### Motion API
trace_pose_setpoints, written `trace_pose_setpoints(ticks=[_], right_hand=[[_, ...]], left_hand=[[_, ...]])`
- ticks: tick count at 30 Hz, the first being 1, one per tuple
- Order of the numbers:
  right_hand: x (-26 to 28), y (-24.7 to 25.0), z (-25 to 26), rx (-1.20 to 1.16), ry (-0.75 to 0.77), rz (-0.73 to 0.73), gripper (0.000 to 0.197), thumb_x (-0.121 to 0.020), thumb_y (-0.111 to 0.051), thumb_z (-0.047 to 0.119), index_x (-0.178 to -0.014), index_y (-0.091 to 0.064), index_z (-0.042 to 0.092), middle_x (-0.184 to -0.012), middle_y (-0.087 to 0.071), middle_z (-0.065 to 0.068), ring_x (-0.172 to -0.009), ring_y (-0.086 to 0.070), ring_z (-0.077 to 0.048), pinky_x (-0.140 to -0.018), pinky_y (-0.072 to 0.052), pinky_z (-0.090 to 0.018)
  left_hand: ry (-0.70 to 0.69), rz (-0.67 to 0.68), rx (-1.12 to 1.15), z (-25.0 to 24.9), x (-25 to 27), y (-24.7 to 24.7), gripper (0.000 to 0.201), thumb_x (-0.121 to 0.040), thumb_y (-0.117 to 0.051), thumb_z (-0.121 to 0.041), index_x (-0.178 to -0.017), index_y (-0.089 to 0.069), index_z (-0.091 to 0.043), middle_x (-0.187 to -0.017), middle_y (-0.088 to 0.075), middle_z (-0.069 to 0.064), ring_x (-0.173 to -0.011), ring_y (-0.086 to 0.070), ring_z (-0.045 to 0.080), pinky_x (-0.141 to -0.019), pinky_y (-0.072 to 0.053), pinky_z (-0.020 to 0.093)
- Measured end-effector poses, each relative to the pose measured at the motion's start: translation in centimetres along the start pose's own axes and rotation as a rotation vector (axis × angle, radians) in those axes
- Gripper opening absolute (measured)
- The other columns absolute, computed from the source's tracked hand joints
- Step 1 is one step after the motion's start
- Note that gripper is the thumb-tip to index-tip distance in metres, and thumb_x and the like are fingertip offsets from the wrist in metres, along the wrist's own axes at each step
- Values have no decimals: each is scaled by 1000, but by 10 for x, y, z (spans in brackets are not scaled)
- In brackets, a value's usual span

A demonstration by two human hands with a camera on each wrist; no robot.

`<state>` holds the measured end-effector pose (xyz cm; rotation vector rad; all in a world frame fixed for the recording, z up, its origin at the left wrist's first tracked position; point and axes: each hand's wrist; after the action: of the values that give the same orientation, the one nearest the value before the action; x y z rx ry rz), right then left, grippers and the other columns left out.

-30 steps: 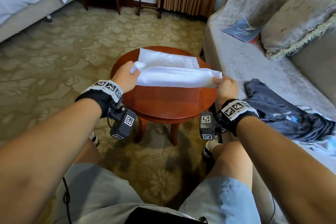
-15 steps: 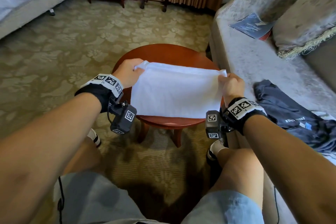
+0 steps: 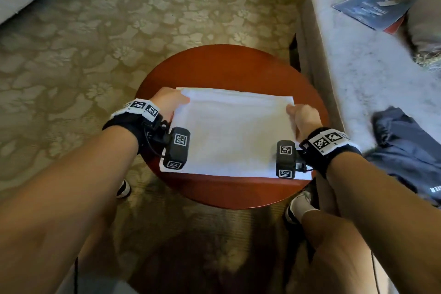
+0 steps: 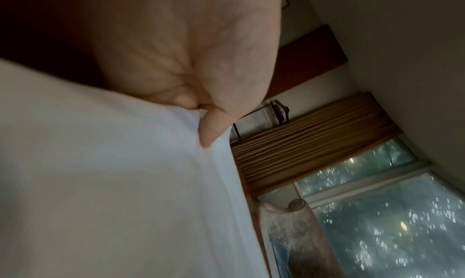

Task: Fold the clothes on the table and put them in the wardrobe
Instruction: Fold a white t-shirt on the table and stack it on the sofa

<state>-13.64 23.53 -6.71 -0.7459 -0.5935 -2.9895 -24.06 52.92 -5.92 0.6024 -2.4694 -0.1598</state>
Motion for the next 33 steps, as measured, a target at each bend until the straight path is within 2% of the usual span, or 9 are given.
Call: trace_pose_setpoints(ticks=[3, 7, 9, 15, 20, 23, 26, 29, 33], right_hand=[[-2, 3, -1, -198, -42, 0, 12, -93, -58, 9, -100, -62, 1, -80, -64, -10, -67, -61, -25, -73, -54, -39], [7, 7, 4, -411, 3, 81, 10, -93, -54, 12, -96, -64, 11, -90, -70, -10, -80, -68, -29, -71, -54, -37], [9, 8, 9, -461, -2, 84, 10, -93, -54, 14, -93, -64, 13, -88, -72, -9, -78, -69, -29, -71, -55, -38], [-8, -3, 1, 25, 186, -53, 27, -93, -56, 24, -67, -54, 22, -55, -55, 7, -59, -50, -18, -71, -43, -33], [-5, 2, -6, 128, 242, -176, 19, -89, -64, 36, -96, -70, 20, -88, -69, 4, -86, -63, -18, -78, -48, -29], [5, 6, 3, 127, 258, -188, 26, -89, -65, 39, -107, -69, 21, -103, -70, 4, -97, -63, -18, -81, -46, -27], [26, 9, 10, 178, 336, -136, 34, -95, -59, 37, -124, -63, 20, -121, -65, 2, -110, -59, -18, -86, -39, -24], [49, 4, 12, 247, 415, -34, 38, -97, -55, 38, -133, -56, 26, -137, -56, 2, -124, -52, -19, -90, -37, -26], [69, -12, 5, 513, 520, 143, 54, -95, -59, 45, -144, -46, 29, -156, -35, 5, -137, -41, -19, -112, -36, -35]], left_hand=[[66, 31, 144, -4, 3, 4, 40, -82, -61, -2, -122, -59, 3, -116, -65, 24, -102, -66, 37, -94, -50, 51], [38, 117, 286, -17, 19, 2, 28, -87, -52, -5, -112, -63, 3, -105, -70, 19, -94, -70, 34, -71, -57, 37], [37, 104, 284, -20, 18, 3, 29, -89, -51, -6, -113, -63, 3, -106, -70, 20, -95, -70, 34, -75, -57, 40], [-124, -136, -126, -12, -3, 0, 13, -80, -64, -5, -84, -55, -13, -82, -52, 13, -74, -52, 24, -68, -40, 33], [-232, -262, -313, -11, -8, -11, 33, -79, -71, -14, -60, -43, -18, -70, -42, 8, -69, -41, 19, -60, -31, 28], [-310, -316, -392, -14, 0, -10, 30, -81, -72, -21, -66, -47, -23, -75, -45, 3, -72, -41, 19, -55, -29, 25], [-303, -312, -395, -16, 13, -6, 39, -84, -72, -31, -116, -58, -13, -111, -60, 5, -102, -57, 25, -81, -42, 28], [-384, -313, -497, -18, 37, -6, 67, -89, -65, -38, -143, -37, -12, -146, -41, 9, -132, -43, 26, -104, -37, 35], [-466, -134, -684, -15, 71, -25, 68, -93, -57, -44, -149, -29, -17, -157, -24, 5, -143, -28, 24, -114, -30, 41]])
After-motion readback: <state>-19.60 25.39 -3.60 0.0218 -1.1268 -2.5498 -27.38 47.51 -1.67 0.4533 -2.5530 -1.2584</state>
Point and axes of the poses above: each hand's wrist, its own x-axis away from the middle knuckle, its own y-axis out of the back of the hand, z = x × y
